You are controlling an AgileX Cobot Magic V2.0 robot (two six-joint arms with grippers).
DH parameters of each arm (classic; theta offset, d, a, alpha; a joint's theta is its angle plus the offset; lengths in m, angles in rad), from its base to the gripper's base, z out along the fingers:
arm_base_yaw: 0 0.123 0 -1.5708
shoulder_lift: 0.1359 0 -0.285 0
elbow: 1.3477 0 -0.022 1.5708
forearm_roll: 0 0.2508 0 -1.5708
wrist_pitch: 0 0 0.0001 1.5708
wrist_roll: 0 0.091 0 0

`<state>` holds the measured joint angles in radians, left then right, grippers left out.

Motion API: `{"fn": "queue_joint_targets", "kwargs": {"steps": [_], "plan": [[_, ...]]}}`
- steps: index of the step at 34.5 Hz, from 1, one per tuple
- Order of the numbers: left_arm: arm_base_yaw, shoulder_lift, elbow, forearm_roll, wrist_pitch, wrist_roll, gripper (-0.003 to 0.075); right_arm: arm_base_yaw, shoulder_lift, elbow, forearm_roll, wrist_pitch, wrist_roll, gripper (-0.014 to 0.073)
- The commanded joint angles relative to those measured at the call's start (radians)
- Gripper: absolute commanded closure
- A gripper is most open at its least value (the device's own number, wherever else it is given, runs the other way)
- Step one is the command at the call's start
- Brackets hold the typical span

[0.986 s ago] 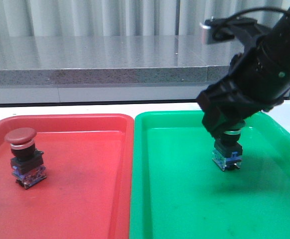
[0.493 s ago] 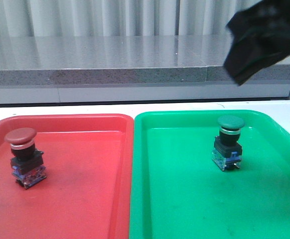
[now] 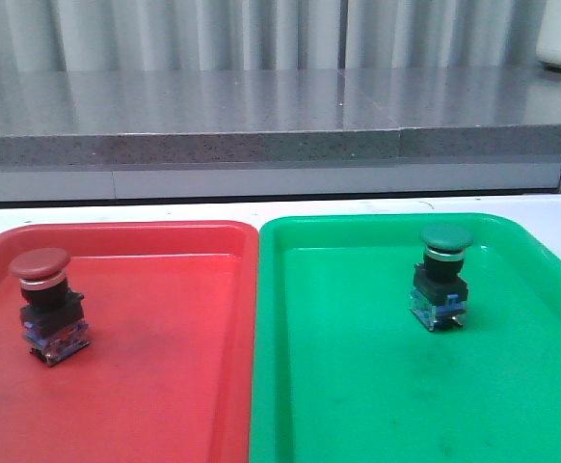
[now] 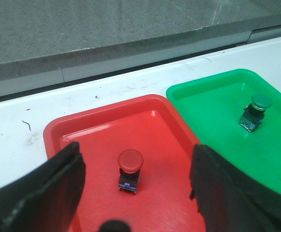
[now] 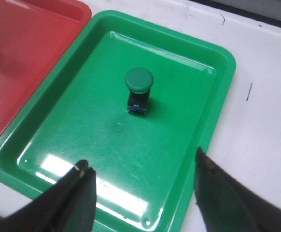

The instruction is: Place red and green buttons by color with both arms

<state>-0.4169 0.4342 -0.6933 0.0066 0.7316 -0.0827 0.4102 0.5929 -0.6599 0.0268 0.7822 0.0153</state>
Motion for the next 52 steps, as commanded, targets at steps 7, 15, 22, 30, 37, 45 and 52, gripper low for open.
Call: {"fn": "queue_joint_targets", "kwargs": {"steps": [7,15,22,30,37,45,52], "plan": [[-0.010,0.008,-0.027,-0.007,-0.080,-0.002,0.0260,0.001,-0.098,0.005,-0.027,-0.012,0.001,0.0131],[-0.010,0.008,-0.027,-0.007,-0.083,-0.002,0.0262,0.001,-0.098,0.005,-0.054,0.006,0.001,0.0354],[-0.010,0.008,-0.027,-0.007,-0.075,-0.002,0.0565,0.001,-0.098,0.005,-0.054,0.003,0.001,0.0671],[-0.010,0.008,-0.027,-0.007,-0.075,-0.002,0.0740,0.001,-0.098,0.005,-0.056,0.024,0.001,0.0664],[-0.010,0.008,-0.027,-0.007,-0.075,-0.002,0.0740,0.001,-0.098,0.005,-0.056,0.024,0.001,0.0664],[0.092,-0.079,0.098,0.009,-0.233,-0.002,0.0740,0.001,-0.098,0.005,-0.056,0.023,0.001,0.0664],[0.281,-0.273,0.376,0.009,-0.572,-0.002,0.0740,0.001,-0.098,0.005,-0.056,0.023,0.001,0.0664]]}}
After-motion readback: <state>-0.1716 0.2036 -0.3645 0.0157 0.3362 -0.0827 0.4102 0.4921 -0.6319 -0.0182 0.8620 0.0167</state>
